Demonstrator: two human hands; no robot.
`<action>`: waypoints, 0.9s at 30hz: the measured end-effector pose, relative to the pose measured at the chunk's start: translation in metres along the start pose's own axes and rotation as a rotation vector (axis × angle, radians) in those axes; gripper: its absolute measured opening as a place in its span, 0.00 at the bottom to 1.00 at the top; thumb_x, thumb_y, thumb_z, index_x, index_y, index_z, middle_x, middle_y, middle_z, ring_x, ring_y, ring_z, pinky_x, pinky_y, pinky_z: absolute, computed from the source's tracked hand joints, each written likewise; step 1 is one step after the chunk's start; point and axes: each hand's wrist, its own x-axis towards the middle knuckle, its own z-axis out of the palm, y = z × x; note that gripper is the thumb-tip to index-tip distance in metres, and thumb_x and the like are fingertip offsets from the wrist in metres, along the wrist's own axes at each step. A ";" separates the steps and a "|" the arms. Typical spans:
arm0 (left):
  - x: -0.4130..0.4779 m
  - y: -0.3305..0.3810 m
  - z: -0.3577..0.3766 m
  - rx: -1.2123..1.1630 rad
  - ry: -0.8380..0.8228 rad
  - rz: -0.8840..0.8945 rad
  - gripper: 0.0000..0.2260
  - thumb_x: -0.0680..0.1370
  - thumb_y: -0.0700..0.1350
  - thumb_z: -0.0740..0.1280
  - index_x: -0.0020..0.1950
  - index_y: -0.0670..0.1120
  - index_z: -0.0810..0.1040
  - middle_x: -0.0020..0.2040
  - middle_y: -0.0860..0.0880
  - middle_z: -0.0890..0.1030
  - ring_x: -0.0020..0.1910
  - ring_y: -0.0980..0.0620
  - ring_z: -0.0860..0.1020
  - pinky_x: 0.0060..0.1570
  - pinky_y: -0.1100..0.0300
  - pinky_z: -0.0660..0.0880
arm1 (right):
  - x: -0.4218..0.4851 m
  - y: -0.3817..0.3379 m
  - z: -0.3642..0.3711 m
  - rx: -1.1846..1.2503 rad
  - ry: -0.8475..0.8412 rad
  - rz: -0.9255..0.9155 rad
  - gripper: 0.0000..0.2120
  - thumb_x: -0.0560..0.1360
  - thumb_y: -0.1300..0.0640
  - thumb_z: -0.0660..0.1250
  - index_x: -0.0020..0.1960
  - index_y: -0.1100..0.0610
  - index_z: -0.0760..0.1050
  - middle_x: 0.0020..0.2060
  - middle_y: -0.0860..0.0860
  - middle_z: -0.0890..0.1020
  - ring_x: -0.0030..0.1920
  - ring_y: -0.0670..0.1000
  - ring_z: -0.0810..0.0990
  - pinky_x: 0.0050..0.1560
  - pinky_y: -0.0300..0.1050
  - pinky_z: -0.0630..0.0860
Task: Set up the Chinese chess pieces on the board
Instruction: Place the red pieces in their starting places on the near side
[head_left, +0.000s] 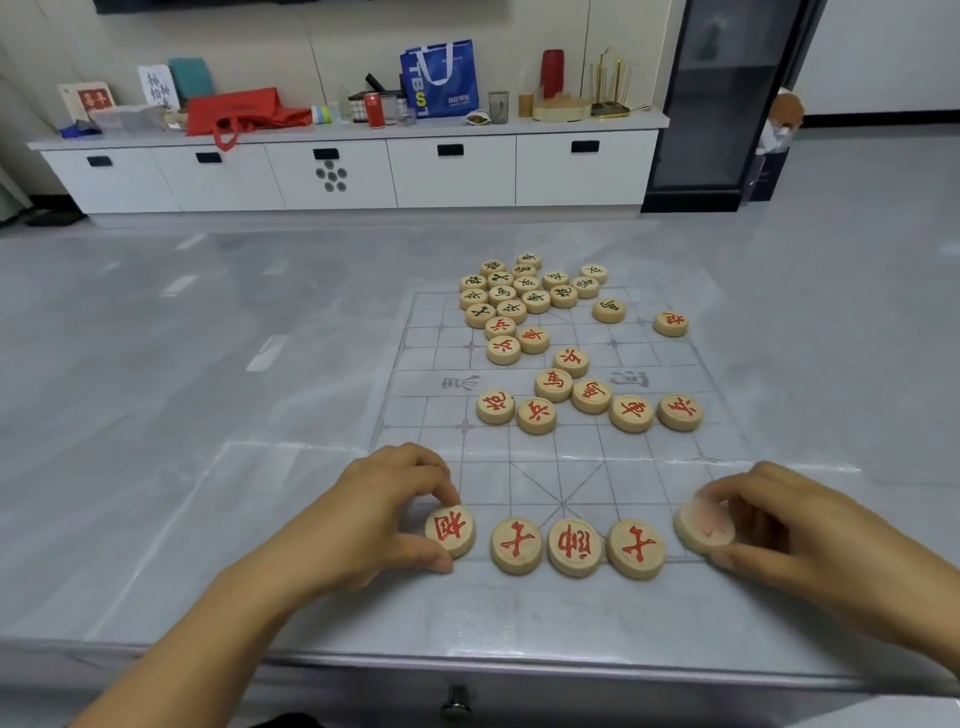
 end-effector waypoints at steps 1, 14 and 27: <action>0.000 0.001 0.001 0.001 -0.004 0.010 0.16 0.68 0.53 0.73 0.50 0.62 0.71 0.58 0.63 0.67 0.61 0.61 0.65 0.64 0.64 0.63 | -0.002 -0.003 0.001 0.003 -0.025 -0.015 0.14 0.67 0.47 0.72 0.47 0.37 0.70 0.55 0.32 0.66 0.52 0.37 0.70 0.47 0.31 0.70; -0.004 -0.002 0.003 0.017 -0.006 0.051 0.16 0.65 0.62 0.71 0.47 0.63 0.68 0.56 0.67 0.67 0.61 0.62 0.67 0.63 0.66 0.64 | -0.005 -0.010 0.004 -0.006 -0.077 0.002 0.18 0.65 0.41 0.70 0.50 0.34 0.64 0.45 0.39 0.73 0.53 0.35 0.67 0.46 0.31 0.71; -0.007 0.000 0.002 0.004 -0.009 0.056 0.16 0.70 0.53 0.72 0.52 0.63 0.69 0.59 0.64 0.67 0.63 0.62 0.65 0.67 0.63 0.62 | -0.004 -0.013 0.009 -0.029 -0.047 0.074 0.14 0.65 0.39 0.68 0.47 0.37 0.68 0.43 0.40 0.74 0.51 0.38 0.69 0.42 0.36 0.72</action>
